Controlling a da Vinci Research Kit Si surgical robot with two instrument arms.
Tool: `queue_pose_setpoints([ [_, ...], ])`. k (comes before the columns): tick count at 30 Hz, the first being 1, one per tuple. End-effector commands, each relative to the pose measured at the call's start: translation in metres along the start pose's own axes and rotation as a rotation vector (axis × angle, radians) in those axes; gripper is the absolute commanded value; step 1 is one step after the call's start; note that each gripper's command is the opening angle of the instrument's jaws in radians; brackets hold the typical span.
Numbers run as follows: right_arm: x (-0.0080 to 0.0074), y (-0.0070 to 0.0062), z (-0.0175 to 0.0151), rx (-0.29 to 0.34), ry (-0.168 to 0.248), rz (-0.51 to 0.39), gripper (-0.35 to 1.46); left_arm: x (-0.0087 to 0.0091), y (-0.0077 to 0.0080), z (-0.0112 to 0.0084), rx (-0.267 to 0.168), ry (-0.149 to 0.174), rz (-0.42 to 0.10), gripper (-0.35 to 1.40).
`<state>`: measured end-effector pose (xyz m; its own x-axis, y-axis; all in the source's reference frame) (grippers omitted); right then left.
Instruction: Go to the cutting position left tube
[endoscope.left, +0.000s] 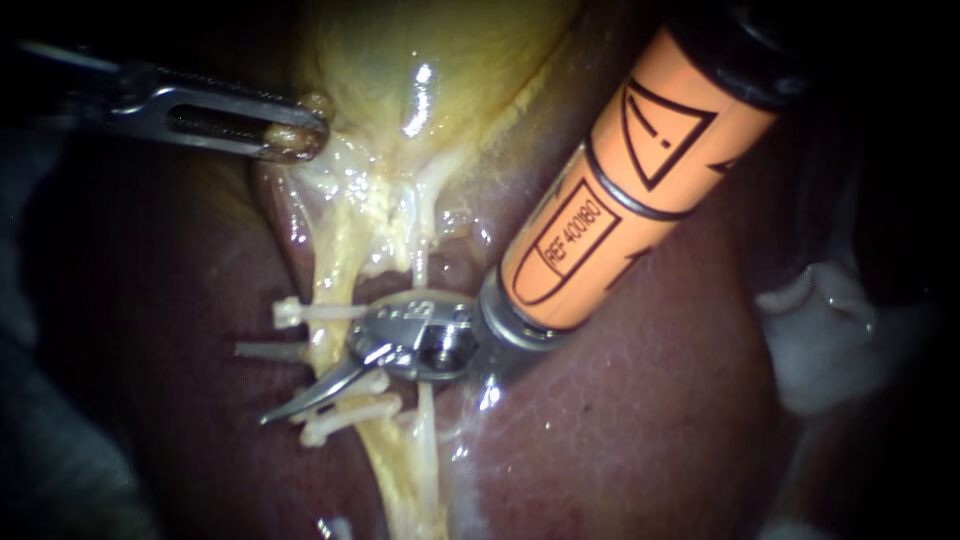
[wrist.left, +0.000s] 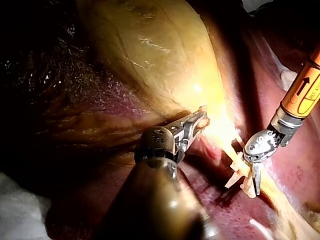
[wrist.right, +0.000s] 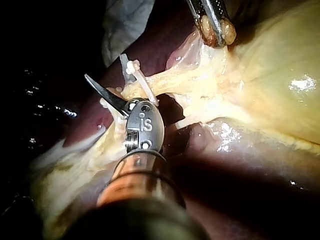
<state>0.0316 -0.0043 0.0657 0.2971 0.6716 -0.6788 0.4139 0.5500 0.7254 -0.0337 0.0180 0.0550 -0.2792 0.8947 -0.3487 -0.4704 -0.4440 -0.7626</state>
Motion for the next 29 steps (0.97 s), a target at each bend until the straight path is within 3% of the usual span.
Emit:
queue_pose_setpoints([
  [1,0.0001,-0.0002,-0.0002,0.002,0.003,-0.001,1.21,0.0,0.0,0.0,0.0,0.0,0.0,-0.35],
  [7,0.0008,-0.0015,-0.0011,0.035,0.019,0.002,1.21,0.0,0.0,-0.0001,0.0,0.0,0.0,-0.35],
  [15,0.0028,-0.0032,-0.0029,0.06,0.039,0.013,1.21,0.0,0.0,-0.0001,-0.001,0.0,0.0,-0.35],
  [29,0.0032,-0.0033,-0.0032,0.064,0.046,0.014,1.2,0.0,-0.0001,-0.0001,-0.001,-0.001,0.001,-0.35],
])
